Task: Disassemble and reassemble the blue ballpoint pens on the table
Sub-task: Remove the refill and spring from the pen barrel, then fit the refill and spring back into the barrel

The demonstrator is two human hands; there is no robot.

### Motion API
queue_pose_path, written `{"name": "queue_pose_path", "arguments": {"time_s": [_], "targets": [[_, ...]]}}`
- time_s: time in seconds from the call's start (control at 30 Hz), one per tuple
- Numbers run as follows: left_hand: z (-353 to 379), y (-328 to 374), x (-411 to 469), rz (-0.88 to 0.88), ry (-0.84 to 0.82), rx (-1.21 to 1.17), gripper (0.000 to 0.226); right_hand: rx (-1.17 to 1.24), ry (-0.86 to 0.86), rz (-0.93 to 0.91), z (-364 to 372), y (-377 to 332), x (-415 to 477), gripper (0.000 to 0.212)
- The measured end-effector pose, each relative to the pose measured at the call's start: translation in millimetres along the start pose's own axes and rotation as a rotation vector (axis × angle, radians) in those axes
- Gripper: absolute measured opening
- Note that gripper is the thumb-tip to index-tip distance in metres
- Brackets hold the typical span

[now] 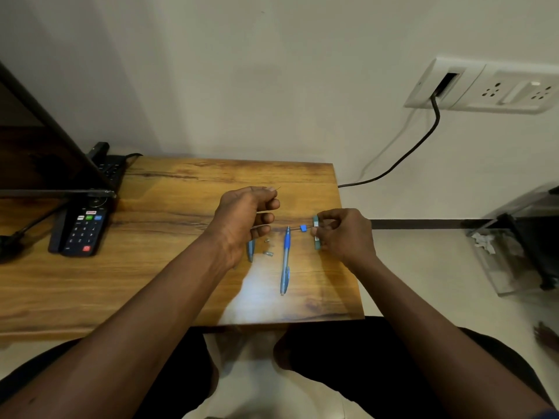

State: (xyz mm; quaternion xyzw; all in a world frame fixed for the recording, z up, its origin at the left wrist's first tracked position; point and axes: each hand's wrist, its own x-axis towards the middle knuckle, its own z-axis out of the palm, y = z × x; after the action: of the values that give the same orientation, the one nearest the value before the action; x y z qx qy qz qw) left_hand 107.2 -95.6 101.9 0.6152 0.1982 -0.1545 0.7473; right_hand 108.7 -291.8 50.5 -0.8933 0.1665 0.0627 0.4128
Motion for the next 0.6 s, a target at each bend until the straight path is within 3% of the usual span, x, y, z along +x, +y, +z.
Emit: {"name": "queue_pose_path", "arguments": {"time_s": [0.33,0.5,0.6], "targets": [[-16,1,-8,0.009,-0.008,0.069,0.010,-0.161,-0.029,-0.036,-3,-11,7,0.033],[-28,3,-12,0.023,-0.008,0.091,0.011,-0.259,0.083,-0.170,-5,-28,-7,0.022],[-32,6,-14,0.044,0.011,0.107,0.013,-0.260,-0.072,-0.156,-1,-42,-19,0.027]]}}
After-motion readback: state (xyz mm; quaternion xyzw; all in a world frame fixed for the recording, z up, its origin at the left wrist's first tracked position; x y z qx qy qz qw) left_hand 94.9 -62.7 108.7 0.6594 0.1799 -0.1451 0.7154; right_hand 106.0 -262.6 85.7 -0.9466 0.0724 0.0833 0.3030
